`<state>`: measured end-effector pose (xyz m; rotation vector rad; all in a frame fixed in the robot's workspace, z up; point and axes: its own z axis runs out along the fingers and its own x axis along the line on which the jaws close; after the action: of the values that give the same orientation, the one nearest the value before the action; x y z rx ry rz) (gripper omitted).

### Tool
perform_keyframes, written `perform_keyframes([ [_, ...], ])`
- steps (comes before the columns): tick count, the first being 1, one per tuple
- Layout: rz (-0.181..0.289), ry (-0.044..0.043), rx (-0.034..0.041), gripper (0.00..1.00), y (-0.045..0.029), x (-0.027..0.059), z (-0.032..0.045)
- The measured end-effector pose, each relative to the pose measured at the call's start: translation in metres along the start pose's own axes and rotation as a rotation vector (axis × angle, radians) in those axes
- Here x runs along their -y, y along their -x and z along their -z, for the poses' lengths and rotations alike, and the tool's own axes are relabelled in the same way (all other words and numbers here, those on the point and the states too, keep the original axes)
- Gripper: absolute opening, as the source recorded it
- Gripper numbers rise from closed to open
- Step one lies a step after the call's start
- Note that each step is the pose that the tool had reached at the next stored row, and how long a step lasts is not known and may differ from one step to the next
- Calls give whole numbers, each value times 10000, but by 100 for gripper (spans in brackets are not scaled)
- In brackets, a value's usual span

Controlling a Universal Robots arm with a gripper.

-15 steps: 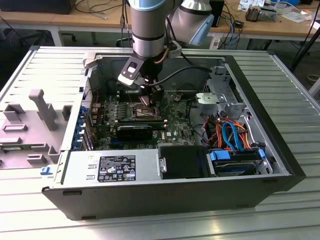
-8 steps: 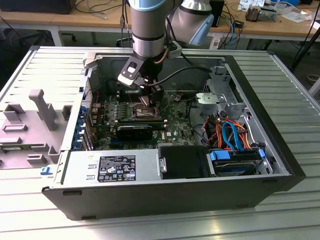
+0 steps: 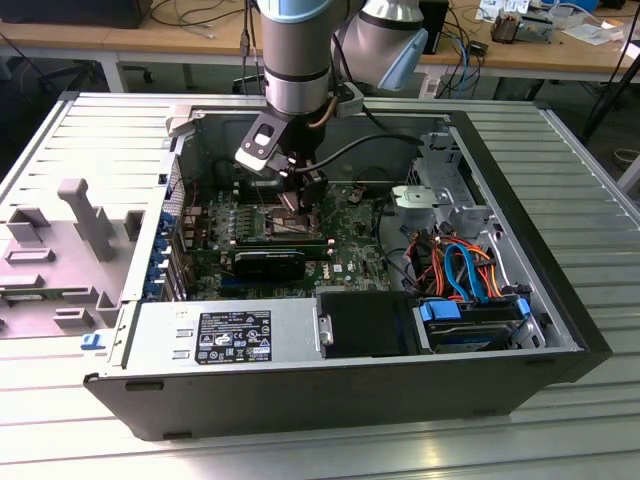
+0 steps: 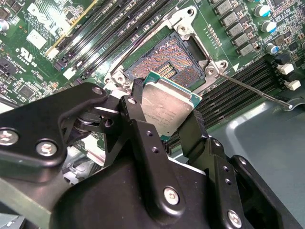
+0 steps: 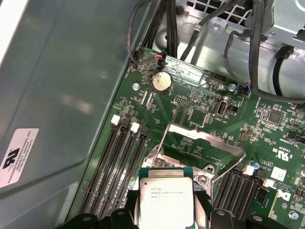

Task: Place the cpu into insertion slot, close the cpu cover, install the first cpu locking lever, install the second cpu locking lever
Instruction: 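Place the cpu into insertion slot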

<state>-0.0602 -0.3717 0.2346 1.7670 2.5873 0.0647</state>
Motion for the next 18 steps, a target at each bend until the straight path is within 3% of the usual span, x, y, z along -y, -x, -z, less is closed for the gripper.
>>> perform_keyframes([
  [18, -134, 2, 5, 55, 0, 0, -4],
])
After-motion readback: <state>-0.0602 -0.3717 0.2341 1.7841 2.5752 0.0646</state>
